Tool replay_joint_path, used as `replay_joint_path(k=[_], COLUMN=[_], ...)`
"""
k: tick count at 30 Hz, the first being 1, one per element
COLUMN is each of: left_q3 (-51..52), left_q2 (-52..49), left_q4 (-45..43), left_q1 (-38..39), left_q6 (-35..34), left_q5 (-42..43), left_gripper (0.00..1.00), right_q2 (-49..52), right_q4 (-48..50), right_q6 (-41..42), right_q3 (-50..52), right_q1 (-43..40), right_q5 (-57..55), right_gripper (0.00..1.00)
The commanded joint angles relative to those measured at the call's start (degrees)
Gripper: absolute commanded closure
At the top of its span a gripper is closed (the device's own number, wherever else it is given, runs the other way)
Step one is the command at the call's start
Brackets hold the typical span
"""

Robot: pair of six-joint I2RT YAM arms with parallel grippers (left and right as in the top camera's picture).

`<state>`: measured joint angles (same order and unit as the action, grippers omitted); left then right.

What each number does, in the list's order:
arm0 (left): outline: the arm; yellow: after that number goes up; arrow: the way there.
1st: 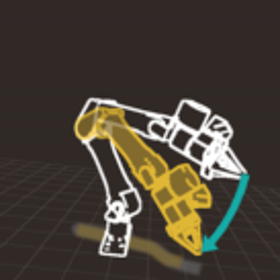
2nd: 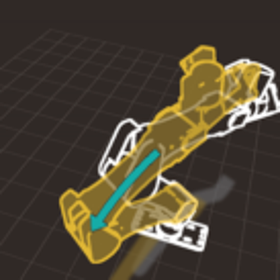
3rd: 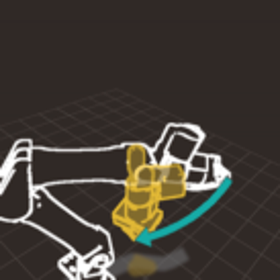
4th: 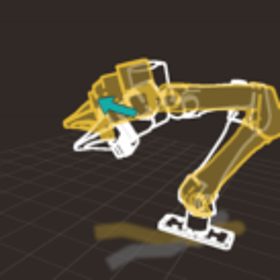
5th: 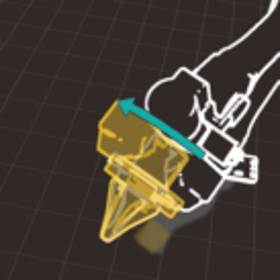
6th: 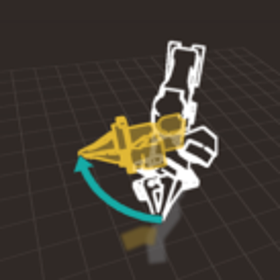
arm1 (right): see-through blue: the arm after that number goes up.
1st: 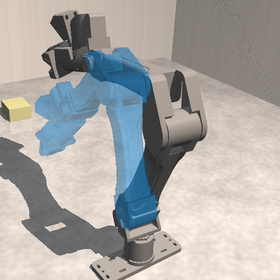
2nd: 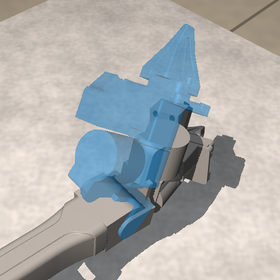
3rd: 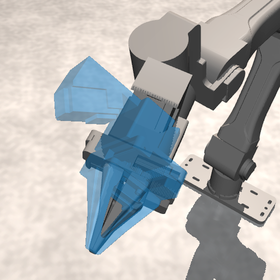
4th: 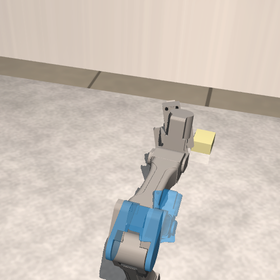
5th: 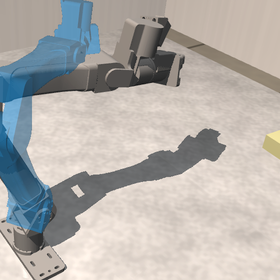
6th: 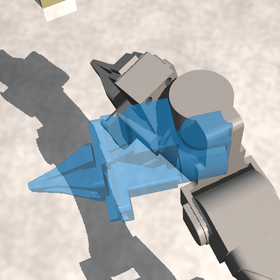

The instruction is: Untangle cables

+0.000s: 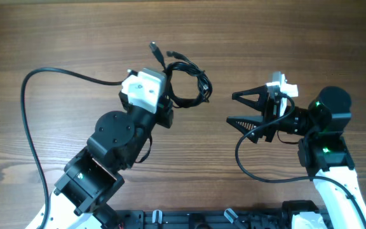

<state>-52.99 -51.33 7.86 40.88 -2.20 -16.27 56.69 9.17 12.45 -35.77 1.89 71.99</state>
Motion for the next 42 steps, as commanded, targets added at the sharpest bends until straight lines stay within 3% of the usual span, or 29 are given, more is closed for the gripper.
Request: replay_joint_path(k=[1,7,12,15,18,21,31,36,40,42], left_q3=[-0.96,-0.96,-0.96,-0.96,-0.96,-0.96,-0.96,-0.96,-0.96,-0.96], left_q2=[0.26,0.26,0.15,-0.85,-2.71,-4.52,-6.34,-8.7,-8.7,-8.68], left_q4=[-0.63,0.57,1.16,4.04,4.72,4.37,2.67,2.6,2.64,2.6], left_q1=[0.11,0.11,0.15,0.15,0.15,0.15,0.15,0.15,0.15,0.15], left_q6=[-11.37,-31.28,-31.74,-31.74,-32.02,-37.35,-39.04,-39.04,-39.01,-39.04], left_q5=[-3.1,-3.13,-3.04,1.79,5.07,6.1,13.29,15.85,15.85,15.85], left_gripper=[0.96,0.96,0.96,0.96,0.96,0.96,0.96,0.96,0.96,0.96], right_q2=[0.0,0.0,0.0,0.0,0.0,0.0,0.02,0.0,0.0,0.0], right_q4=[2.54,6.47,6.97,11.76,12.68,12.68,9.62,9.64,9.66,9.66], right_q6=[3.21,8.61,8.85,13.62,13.03,12.98,8.57,8.55,8.55,8.55], right_q3=[-0.98,-0.98,-0.98,-0.98,-0.98,-0.98,-0.98,-0.96,-0.98,-0.98], right_q1=[0.0,0.0,0.02,0.02,0.02,0.02,0.02,0.02,0.02,0.02], right_q5=[3.15,3.52,3.54,3.82,6.1,6.1,6.1,6.08,6.08,6.08], right_gripper=[0.19,0.19,0.18,0.18,0.18,0.18,0.2,0.35,0.63,0.83])
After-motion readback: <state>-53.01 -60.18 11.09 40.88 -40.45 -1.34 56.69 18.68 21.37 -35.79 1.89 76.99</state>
